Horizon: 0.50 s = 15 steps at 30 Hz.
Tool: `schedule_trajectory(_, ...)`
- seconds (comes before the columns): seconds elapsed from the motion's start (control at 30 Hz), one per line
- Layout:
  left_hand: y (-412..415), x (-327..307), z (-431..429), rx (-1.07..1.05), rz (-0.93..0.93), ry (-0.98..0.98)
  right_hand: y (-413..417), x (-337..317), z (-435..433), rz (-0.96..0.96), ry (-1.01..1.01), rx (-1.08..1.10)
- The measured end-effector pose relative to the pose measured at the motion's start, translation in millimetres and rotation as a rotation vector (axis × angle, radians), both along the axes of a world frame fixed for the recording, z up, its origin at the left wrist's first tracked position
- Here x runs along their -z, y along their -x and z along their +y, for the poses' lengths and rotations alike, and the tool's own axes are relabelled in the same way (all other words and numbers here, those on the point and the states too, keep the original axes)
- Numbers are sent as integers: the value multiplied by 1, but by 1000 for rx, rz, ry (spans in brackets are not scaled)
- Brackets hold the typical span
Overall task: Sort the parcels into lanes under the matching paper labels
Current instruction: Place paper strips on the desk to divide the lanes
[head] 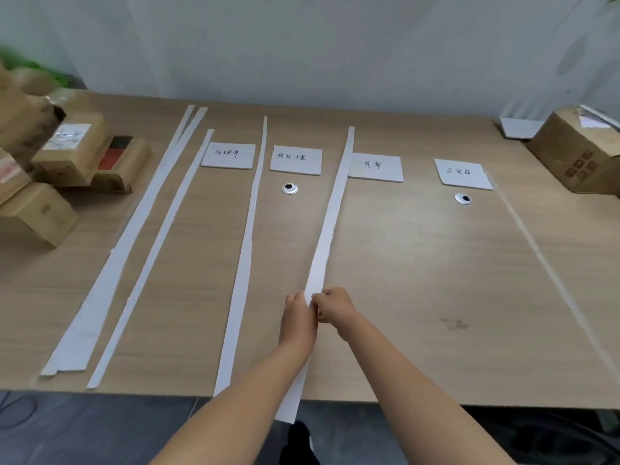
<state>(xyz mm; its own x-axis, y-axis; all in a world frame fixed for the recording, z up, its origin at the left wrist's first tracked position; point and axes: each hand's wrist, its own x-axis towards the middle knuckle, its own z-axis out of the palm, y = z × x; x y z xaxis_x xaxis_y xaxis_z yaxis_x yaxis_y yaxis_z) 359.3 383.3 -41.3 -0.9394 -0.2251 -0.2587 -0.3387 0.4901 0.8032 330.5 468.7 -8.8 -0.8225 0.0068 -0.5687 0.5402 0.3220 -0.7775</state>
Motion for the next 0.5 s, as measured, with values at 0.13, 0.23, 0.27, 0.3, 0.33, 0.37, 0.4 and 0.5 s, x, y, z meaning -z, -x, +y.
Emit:
schedule_trajectory(0.13,16,24,20,-7,-76,-7,18,27,18,-73,-34,-1)
schedule_trajectory(0.23,18,37,33,0,-156,18,26,52,31,-86,-119,-16)
schedule_trajectory(0.27,18,41,37,9,-174,22,27,55,35,-82,-150,-19)
schedule_trajectory(0.3,18,45,39,26,-178,32,28,58,40,-76,-174,-25)
schedule_trajectory(0.33,21,48,42,45,-166,56,28,58,44,-67,-189,-30)
schedule_trajectory(0.37,23,51,44,62,-147,89,28,61,48,-52,-187,-33)
schedule_trajectory(0.4,27,52,46,86,-120,138,30,64,52,-46,-181,-33)
schedule_trajectory(0.5,35,54,52,174,-56,324,37,67,61,-30,-177,-34)
